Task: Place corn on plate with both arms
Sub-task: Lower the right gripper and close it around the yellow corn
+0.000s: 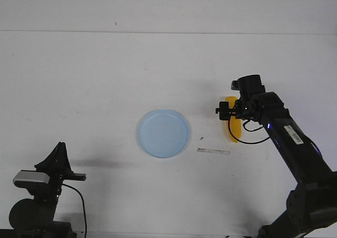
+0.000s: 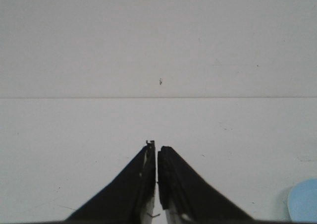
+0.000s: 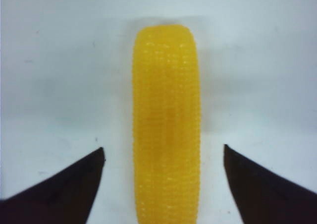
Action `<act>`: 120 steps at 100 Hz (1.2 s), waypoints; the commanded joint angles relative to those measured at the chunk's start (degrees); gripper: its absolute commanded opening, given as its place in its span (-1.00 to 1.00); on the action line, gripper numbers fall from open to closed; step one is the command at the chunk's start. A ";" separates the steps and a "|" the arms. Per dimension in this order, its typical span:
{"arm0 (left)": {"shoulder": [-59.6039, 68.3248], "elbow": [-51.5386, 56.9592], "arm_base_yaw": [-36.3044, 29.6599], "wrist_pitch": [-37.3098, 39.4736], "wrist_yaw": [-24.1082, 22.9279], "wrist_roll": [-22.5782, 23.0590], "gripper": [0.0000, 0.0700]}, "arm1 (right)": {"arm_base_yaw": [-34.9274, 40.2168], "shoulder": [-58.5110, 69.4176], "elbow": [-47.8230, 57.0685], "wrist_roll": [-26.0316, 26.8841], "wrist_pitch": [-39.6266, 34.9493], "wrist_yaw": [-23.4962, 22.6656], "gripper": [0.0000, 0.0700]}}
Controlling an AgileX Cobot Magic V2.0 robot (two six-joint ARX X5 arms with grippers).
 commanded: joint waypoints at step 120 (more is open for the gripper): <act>-0.13 0.52 0.04 0.72 -0.26 0.48 -1.00 | 0.87 7.50 4.35 0.15 2.80 2.67 -0.13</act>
